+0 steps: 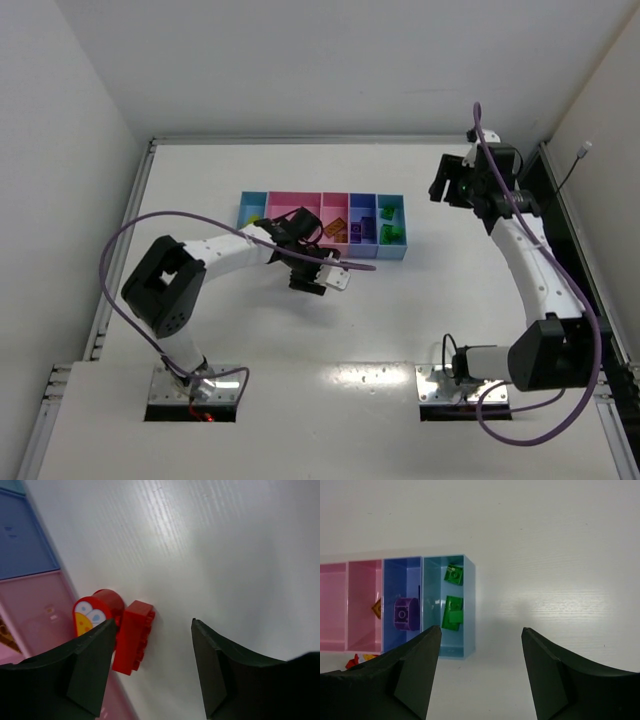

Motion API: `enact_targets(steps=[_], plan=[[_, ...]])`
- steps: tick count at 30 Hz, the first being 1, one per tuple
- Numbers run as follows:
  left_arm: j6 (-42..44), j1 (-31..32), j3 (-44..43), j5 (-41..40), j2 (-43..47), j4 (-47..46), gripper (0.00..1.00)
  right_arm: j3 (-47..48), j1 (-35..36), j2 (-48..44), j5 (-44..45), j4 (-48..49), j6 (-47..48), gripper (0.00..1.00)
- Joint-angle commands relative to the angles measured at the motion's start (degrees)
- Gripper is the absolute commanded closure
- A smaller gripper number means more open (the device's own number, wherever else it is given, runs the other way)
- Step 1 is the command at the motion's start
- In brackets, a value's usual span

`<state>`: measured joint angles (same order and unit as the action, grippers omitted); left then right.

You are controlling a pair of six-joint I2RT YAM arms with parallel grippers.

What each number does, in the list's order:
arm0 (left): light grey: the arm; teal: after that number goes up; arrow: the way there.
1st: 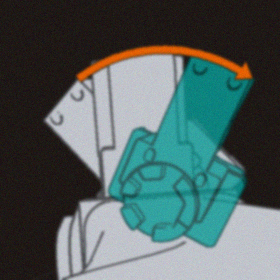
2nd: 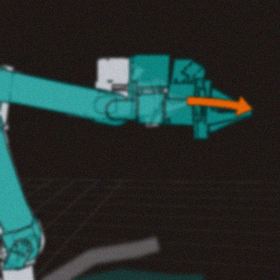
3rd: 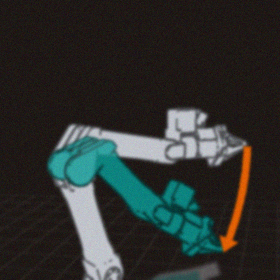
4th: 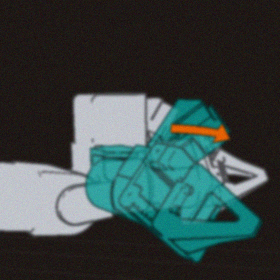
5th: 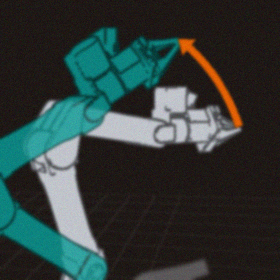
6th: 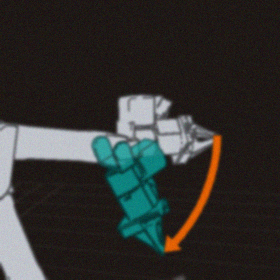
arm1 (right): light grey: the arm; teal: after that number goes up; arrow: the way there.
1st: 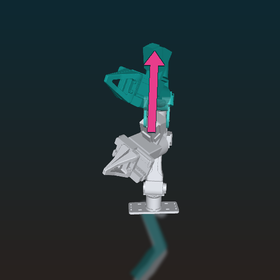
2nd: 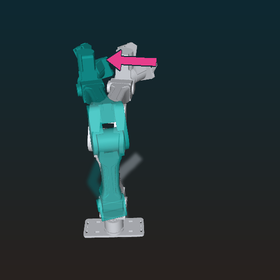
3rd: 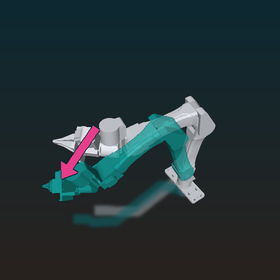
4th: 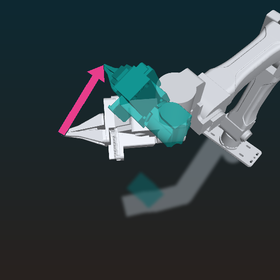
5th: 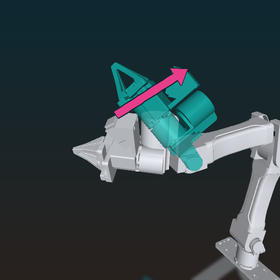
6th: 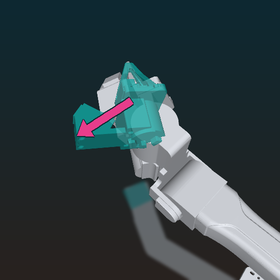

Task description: Sort the legos into containers by color

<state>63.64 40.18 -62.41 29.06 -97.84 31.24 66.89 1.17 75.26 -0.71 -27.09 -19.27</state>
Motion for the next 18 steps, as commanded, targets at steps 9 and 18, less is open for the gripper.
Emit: enact_targets(steps=[9, 18], plan=[[5.0, -1.86, -2.09, -2.25, -2.87, -5.84, 0.23, -1.77, -2.31, -1.7, -5.61, 1.52, 0.19, 0.32], [7.2, -3.53, -5.35, -3.31, -6.4, -6.9, 0.14, -2.82, -3.89, -0.65, -8.78, 1.52, -0.33, 0.32]])
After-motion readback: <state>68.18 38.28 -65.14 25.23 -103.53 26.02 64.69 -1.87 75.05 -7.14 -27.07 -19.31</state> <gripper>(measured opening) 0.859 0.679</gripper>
